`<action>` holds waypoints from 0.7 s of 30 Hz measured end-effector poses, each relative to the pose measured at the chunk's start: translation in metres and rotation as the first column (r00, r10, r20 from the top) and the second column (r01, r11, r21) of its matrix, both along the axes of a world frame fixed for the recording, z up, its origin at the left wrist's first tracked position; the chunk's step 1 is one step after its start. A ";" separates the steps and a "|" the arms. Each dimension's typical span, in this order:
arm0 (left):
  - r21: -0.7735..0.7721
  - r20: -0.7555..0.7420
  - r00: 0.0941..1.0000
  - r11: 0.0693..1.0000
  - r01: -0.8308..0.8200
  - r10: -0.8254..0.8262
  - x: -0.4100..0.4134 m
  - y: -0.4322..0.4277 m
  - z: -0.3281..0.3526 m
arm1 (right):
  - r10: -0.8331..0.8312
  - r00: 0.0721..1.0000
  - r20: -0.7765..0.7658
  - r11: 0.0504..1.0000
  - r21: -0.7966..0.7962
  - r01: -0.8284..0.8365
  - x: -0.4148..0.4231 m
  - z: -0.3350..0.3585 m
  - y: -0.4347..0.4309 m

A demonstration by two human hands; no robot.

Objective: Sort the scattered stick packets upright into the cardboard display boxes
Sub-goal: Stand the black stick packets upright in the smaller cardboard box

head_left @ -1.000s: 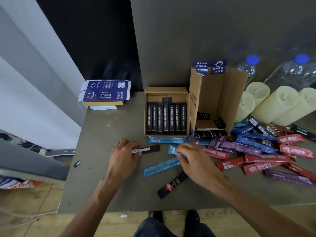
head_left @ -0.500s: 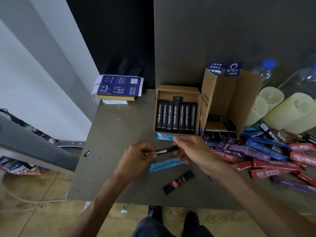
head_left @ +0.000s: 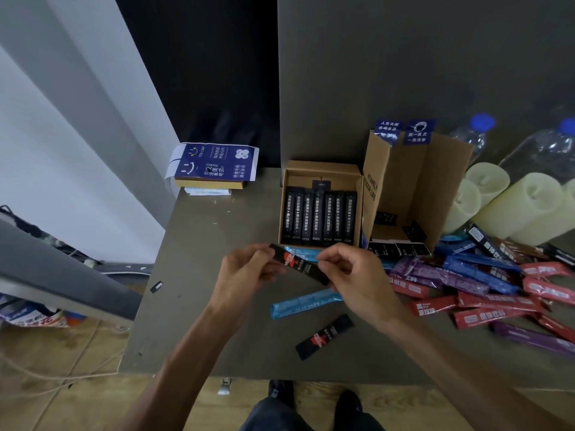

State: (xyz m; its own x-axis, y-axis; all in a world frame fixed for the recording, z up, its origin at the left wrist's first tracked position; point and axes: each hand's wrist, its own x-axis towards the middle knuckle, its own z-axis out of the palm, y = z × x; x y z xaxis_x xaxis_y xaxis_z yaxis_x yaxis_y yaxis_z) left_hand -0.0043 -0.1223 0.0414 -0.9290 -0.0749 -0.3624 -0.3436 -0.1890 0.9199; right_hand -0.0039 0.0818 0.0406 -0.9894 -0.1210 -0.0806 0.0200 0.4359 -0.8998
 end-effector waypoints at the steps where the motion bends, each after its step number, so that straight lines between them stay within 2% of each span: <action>1: -0.045 -0.026 0.999 0.999 0.018 -0.019 -0.001 0.000 0.000 | 0.010 1.000 -0.005 1.000 0.003 -0.010 0.000 -0.001 0.000; 5: -0.242 -0.126 0.989 0.969 0.050 -0.082 -0.007 0.000 0.000 | 0.107 0.994 0.019 0.991 0.077 -0.108 -0.002 0.000 0.000; 10: -0.311 -0.159 0.977 0.947 0.086 -0.141 -0.017 0.002 -0.002 | 0.179 0.976 0.120 0.953 0.224 -0.203 -0.012 0.000 -0.006; 12: -0.338 -0.153 0.981 0.939 0.059 -0.117 -0.024 0.002 -0.007 | 0.142 0.979 0.146 0.956 0.235 -0.174 -0.022 0.002 -0.007; 15: -0.519 -0.109 0.986 0.853 0.054 -0.129 -0.039 -0.002 -0.021 | 0.011 0.993 0.121 0.972 0.230 -0.039 -0.046 0.003 -0.009; 17: -0.532 -0.072 0.987 0.843 0.082 -0.142 -0.048 0.000 -0.024 | -0.048 0.992 0.114 0.968 0.250 0.018 -0.063 0.003 -0.014; 21: -0.518 -0.057 0.977 0.842 0.149 -0.208 -0.059 0.006 -0.027 | -0.056 0.989 0.140 0.956 0.292 0.013 -0.092 -0.004 -0.032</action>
State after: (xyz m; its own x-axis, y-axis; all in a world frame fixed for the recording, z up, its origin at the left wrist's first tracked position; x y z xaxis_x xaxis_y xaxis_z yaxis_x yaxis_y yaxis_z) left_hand -0.0633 -0.1158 0.0148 -0.9748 -0.0504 -0.2175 -0.2205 0.3700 0.9025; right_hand -0.0957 0.0503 0.0367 -0.9675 -0.0369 -0.2503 0.1609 0.6737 -0.7212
